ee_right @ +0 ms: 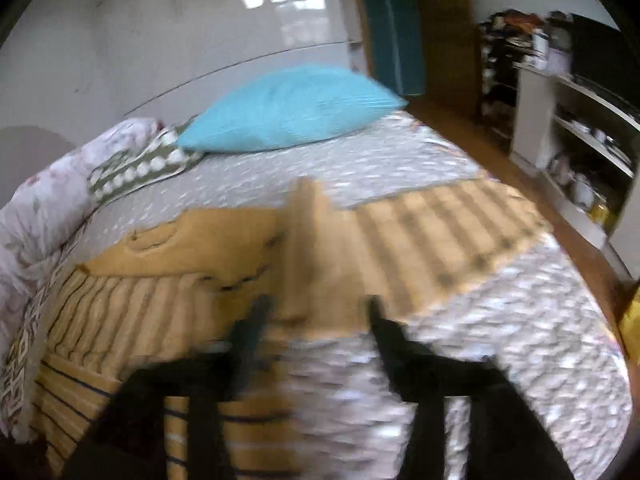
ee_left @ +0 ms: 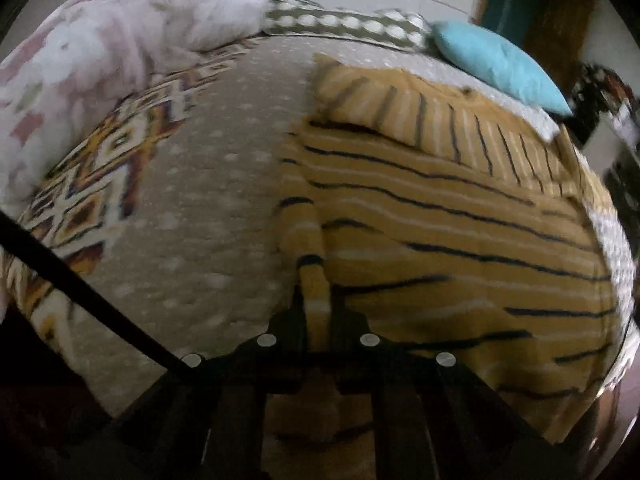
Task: Fold small clothes
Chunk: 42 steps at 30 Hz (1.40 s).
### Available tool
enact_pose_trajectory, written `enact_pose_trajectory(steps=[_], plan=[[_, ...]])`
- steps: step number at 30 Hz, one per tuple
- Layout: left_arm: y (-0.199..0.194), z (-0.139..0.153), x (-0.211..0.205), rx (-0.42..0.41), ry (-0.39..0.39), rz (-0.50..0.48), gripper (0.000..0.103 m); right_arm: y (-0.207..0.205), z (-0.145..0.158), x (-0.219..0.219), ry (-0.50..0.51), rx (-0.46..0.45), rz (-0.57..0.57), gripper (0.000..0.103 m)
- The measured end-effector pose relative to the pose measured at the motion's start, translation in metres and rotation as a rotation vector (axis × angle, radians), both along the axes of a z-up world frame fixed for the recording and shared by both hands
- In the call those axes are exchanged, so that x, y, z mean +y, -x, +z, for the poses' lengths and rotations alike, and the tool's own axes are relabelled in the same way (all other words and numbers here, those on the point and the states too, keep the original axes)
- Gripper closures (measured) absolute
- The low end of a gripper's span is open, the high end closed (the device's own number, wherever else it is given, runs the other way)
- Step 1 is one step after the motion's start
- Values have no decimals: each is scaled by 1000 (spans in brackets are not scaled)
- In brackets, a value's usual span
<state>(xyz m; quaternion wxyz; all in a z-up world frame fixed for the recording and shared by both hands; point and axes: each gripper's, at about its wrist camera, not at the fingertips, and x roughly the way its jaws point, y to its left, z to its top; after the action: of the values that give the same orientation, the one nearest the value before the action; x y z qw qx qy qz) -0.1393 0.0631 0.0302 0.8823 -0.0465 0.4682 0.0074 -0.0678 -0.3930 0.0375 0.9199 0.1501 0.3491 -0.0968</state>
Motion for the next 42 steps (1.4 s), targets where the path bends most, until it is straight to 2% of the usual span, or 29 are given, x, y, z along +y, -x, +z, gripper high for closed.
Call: enact_pose_trajectory(steps=[2, 6, 8, 10, 12, 14, 19, 21, 22, 23, 25, 26, 30, 32, 35, 38, 39, 42], plan=[[5, 7, 20, -3, 30, 45, 94, 9, -3, -29, -21, 27, -53, 36], [25, 21, 54, -28, -53, 172, 95, 33, -17, -97, -85, 55, -189, 36], [34, 27, 67, -33, -35, 202, 94, 34, -24, -124, -128, 54, -232, 36], [42, 32, 74, -40, -19, 229, 85, 29, -29, -142, -184, 53, -252, 36], [48, 39, 75, -53, -6, 245, 63, 18, -37, -163, -252, 48, -296, 36], [50, 45, 70, -75, 0, 245, 58, 5, -46, -184, -322, 38, -340, 36], [39, 58, 46, -85, 3, 205, 55, -32, -58, -227, -429, -15, -439, 36], [36, 60, 39, -85, 8, 200, 52, -45, -57, -237, -446, -15, -454, 57], [34, 61, 35, -86, 6, 199, 52, -51, -58, -241, -459, 3, -452, 82], [33, 62, 32, -86, 2, 197, 52, -60, -58, -248, -480, 33, -452, 99], [30, 62, 29, -87, -7, 190, 52, -59, -53, -256, -504, 18, -459, 99], [29, 62, 29, -91, -8, 188, 52, -53, -41, -262, -482, -4, -480, 99], [28, 59, 33, -97, 16, 180, 52, -27, -3, -273, -288, -11, -572, 99], [30, 56, 36, -101, 35, 178, 52, -20, 15, -267, -251, -27, -565, 99], [35, 53, 42, -104, 66, 176, 52, -26, 49, -227, -155, -54, -488, 99], [43, 50, 50, -113, 83, 187, 51, -45, 82, -159, -106, -90, -312, 99], [46, 49, 54, -117, 85, 192, 51, -57, 94, -119, -85, -101, -210, 99], [57, 48, 68, -132, 94, 215, 50, -79, 105, -22, -43, -110, 7, 99]])
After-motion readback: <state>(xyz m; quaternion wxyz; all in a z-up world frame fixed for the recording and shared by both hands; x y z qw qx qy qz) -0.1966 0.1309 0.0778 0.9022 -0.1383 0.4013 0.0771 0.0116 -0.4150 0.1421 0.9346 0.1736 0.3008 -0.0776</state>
